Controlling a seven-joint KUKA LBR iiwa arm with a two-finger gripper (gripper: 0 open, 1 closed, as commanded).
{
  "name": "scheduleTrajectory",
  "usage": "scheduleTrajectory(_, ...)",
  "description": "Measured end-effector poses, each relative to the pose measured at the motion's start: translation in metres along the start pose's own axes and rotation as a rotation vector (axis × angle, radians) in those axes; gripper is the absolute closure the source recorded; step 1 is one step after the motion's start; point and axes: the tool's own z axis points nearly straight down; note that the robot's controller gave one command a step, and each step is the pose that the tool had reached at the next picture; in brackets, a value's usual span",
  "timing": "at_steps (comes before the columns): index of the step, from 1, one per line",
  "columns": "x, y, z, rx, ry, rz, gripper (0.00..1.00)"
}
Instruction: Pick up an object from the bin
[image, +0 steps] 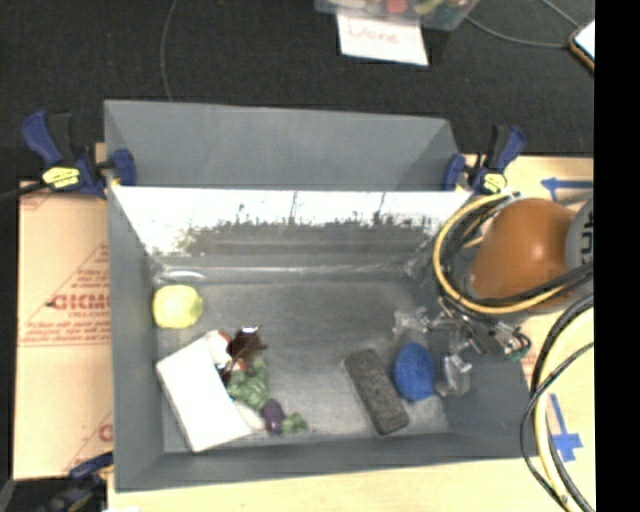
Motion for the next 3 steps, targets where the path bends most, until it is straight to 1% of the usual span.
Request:
scheduleTrajectory(1, 0.0006, 0.0299, -0.0002, 0.004, 0.010, -0.087, 1.00)
scheduleTrajectory(2, 0.0006, 0.0299, -0.0002, 0.004, 0.010, -0.087, 1.00)
scheduleTrajectory(3, 0.0007, 0.0295, -0.0085, 0.005, 0.008, -0.085, 1.00)
